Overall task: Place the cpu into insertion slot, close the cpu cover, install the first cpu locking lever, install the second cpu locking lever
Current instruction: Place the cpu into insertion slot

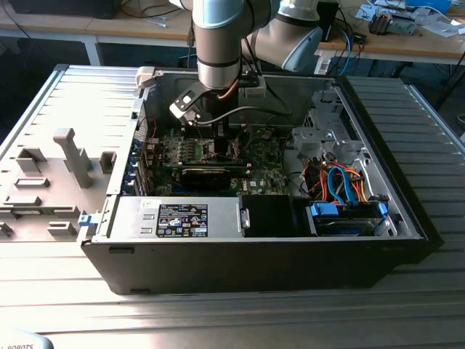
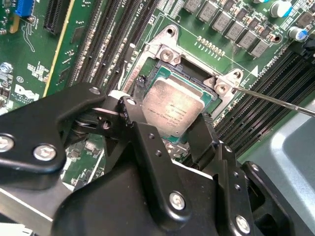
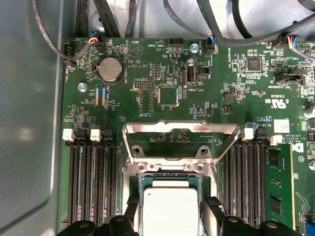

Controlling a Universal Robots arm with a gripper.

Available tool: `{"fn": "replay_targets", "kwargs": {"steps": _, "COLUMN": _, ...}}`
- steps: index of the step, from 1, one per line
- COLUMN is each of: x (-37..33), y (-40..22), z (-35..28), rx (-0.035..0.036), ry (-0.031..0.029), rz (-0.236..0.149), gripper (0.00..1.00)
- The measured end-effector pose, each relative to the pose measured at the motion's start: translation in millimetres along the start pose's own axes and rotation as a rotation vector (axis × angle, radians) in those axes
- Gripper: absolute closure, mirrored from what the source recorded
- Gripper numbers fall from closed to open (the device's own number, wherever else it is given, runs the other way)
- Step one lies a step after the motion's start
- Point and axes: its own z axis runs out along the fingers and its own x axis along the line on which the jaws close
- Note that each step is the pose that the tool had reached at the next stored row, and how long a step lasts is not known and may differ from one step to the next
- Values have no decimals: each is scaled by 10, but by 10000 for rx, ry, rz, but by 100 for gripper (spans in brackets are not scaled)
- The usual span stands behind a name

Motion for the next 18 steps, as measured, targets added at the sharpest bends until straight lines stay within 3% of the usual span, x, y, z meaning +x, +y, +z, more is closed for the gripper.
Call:
{"fn": "replay_targets", "kwargs": {"steps": 4, "x": -1, "y": 0, "z": -6, "rx": 3, "ry": -3, "rz": 1, "gripper": 38}}
{"fn": "replay_targets", "kwargs": {"steps": 6, "x": -3, "y": 4, "z": -75, "rx": -3, "ry": 0, "rz": 0, "gripper": 38}}
{"fn": "replay_targets", "kwargs": {"steps": 11, "x": -3, "y": 5, "z": -96, "rx": -4, "ry": 1, "rz": 0, "gripper": 40}}
{"fn": "replay_targets", "kwargs": {"steps": 16, "x": -5, "y": 5, "z": -97, "rx": -2, "ry": 0, "rz": 2, "gripper": 71}}
{"fn": "replay_targets", "kwargs": {"steps": 17, "x": -8, "y": 4, "z": -97, "rx": -2, "ry": 0, "rz": 0, "gripper": 71}}
{"fn": "replay_targets", "kwargs": {"steps": 18, "x": -11, "y": 4, "z": -96, "rx": -3, "ry": 0, "rz": -5, "gripper": 77}}
